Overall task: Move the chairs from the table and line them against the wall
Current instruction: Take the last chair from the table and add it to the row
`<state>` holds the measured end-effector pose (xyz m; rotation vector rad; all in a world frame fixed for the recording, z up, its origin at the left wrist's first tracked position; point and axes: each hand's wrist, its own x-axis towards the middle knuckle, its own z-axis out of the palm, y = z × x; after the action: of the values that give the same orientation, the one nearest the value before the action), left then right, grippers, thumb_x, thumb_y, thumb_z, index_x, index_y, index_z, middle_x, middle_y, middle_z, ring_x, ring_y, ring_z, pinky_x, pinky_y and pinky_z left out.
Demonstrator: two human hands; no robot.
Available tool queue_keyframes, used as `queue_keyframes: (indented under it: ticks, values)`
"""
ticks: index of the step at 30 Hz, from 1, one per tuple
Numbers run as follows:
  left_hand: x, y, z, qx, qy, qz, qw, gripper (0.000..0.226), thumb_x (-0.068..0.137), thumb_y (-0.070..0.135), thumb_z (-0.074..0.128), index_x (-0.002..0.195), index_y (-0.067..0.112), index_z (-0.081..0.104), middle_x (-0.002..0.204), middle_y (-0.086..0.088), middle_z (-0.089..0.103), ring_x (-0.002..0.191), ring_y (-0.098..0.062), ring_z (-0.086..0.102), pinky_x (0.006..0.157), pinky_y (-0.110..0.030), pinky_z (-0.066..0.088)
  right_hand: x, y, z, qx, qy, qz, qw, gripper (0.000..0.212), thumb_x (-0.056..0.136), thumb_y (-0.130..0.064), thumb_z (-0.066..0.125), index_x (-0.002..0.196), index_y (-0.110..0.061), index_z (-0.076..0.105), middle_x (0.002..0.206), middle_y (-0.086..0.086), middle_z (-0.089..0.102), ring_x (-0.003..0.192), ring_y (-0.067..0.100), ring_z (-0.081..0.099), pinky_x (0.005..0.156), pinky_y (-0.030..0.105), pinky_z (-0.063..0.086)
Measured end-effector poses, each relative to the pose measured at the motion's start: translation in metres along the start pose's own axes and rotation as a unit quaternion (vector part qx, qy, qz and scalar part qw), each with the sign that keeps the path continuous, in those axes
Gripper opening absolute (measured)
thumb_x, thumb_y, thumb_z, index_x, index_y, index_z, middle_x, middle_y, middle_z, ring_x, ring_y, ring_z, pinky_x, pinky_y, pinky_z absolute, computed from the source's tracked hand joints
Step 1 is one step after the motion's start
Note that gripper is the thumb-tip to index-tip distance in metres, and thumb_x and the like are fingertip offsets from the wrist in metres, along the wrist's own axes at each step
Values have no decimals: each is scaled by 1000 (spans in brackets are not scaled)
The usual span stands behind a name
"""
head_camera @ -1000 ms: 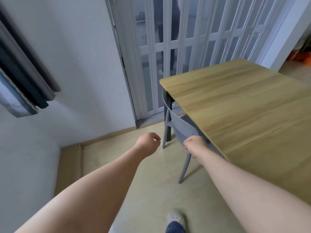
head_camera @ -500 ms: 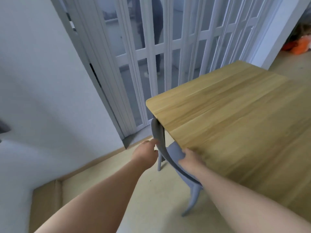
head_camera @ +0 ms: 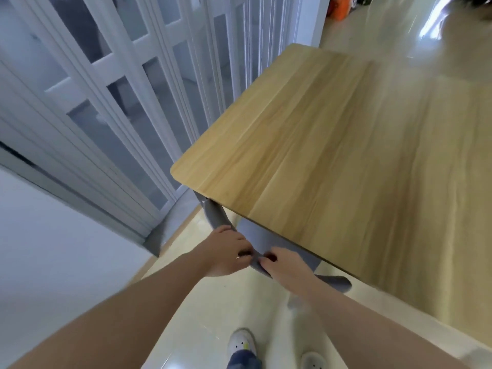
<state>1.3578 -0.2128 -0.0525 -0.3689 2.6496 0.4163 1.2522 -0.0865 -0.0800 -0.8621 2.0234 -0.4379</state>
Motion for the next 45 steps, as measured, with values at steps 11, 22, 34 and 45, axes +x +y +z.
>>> queue_keyframes:
  ticks: [11,22,34,45]
  values:
    - [7,20,14,141,-24,-53,988,24,86,-4,52,106,8,53,69,-1,41,85,-29,59,70,-38,49,-35,12,-2,-166,29,-69,983,11,90,-5,41,97,-9,49,99,6,49,88,24,51,71,28,35]
    - [-24,88,36,45,-51,-184,981,18,82,0,59,92,15,54,82,-3,51,77,-24,51,75,-38,52,-64,66,-3,-148,-15,-130,980,19,80,1,43,70,-14,40,86,4,49,82,24,50,53,23,29]
    - [-60,173,86,-89,25,-319,943,32,84,-4,39,103,12,58,88,-5,50,82,-24,46,68,-32,40,-111,111,-9,-218,-46,-198,955,22,83,-1,46,100,-4,60,99,11,60,91,29,57,67,29,35]
    - [-112,219,127,-78,-5,-333,940,21,90,11,49,109,13,59,114,-8,65,107,-29,58,84,-35,46,-177,123,21,-312,-86,-221,920,22,85,3,42,97,-13,52,102,10,51,89,27,45,69,29,32]
